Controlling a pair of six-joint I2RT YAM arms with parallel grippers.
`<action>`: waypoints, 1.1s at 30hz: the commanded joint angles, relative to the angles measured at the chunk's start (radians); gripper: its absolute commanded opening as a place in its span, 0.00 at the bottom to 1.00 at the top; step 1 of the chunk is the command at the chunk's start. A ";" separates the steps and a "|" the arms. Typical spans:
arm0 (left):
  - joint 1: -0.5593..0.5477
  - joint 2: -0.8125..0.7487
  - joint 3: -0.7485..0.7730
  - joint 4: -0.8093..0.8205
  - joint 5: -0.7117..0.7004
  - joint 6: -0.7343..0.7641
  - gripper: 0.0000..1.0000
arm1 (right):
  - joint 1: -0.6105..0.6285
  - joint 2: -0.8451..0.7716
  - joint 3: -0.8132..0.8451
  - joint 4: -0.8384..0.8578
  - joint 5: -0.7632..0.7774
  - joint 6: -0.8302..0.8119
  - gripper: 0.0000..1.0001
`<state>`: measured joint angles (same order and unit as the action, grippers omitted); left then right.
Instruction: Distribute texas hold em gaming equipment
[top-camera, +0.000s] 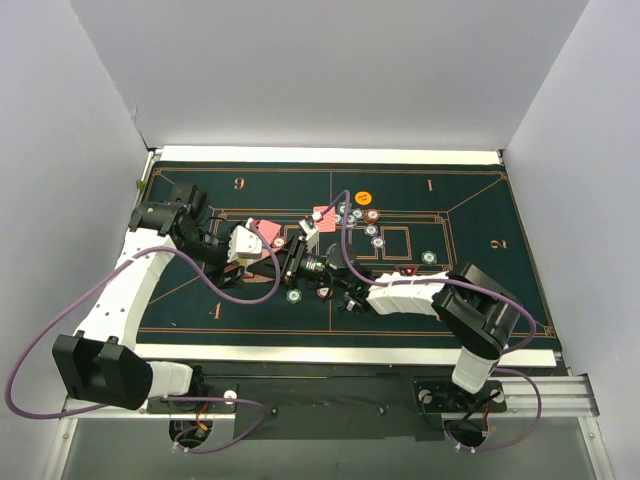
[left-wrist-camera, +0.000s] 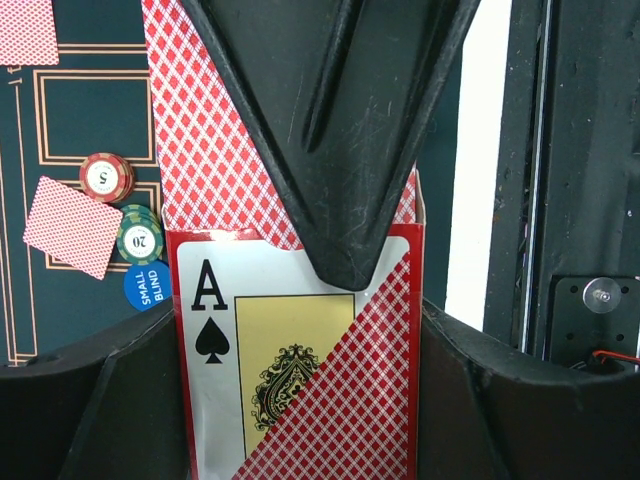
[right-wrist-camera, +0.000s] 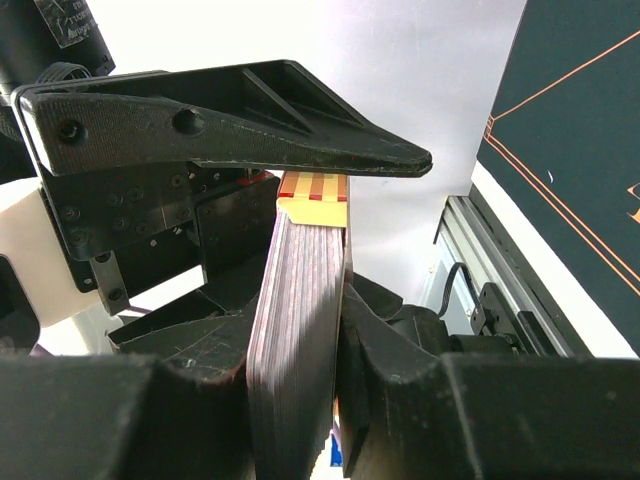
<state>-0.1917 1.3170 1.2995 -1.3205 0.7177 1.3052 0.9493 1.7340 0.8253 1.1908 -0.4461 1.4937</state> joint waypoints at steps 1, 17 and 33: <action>0.005 -0.021 0.038 -0.095 0.040 0.037 0.56 | -0.006 -0.008 0.003 0.151 -0.006 0.017 0.10; 0.005 -0.061 -0.020 -0.108 0.048 0.025 0.50 | -0.044 -0.214 -0.075 -0.198 0.010 -0.150 0.50; 0.029 -0.056 -0.106 -0.011 0.158 -0.038 0.49 | -0.032 -0.271 0.006 -0.489 0.033 -0.222 0.44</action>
<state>-0.1749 1.2736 1.2045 -1.3365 0.7792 1.2911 0.9031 1.5383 0.7605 0.8341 -0.4351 1.3407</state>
